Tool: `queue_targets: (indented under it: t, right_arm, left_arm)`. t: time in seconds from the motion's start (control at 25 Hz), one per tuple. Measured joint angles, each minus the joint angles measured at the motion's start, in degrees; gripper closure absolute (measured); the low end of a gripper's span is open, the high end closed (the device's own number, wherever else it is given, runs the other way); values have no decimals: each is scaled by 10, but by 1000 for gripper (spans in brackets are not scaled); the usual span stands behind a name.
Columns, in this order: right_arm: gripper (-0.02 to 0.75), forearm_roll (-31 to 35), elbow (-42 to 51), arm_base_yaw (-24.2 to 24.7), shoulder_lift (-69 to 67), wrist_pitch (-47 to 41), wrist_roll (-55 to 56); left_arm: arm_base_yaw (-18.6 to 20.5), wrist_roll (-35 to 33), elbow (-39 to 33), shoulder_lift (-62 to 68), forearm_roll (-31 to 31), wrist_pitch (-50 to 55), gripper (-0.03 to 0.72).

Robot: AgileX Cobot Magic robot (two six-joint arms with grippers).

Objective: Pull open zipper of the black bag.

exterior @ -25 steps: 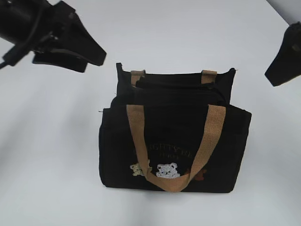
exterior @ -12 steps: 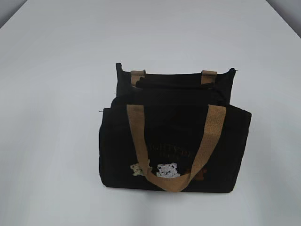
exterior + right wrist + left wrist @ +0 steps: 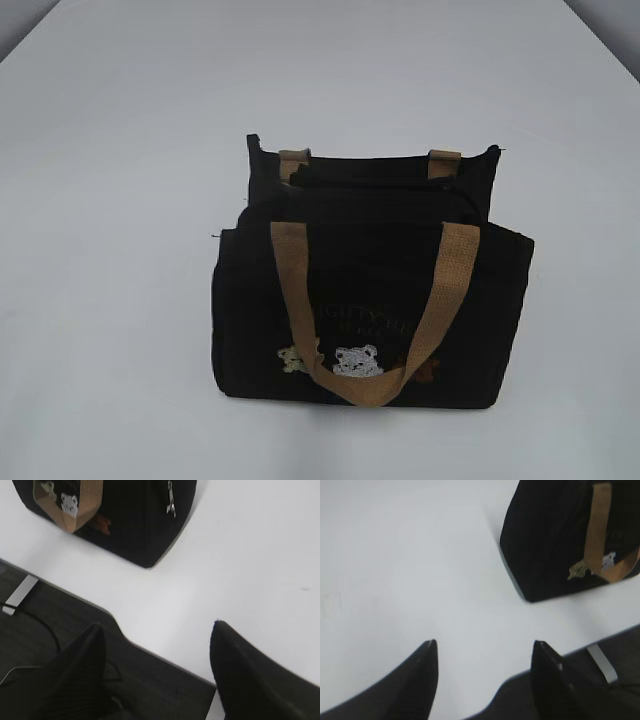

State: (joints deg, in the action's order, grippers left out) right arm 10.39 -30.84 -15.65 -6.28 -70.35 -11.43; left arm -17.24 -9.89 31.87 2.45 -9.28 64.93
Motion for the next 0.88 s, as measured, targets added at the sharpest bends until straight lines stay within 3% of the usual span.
queue_targets:
  t: [0.16,0.4,0.88]
  right_arm:
    - [225,-19,7,0,66,6,0]
    - [225,-20,28,0,64,60,0]
    - [225,-15,29,0,55,69,1]
  left_arm:
    - [0,0,-14,-19,1,-29,242]
    - [0,0,-16,9,2,-34,252]
    - [0,0,-16,9,2,-37,253]
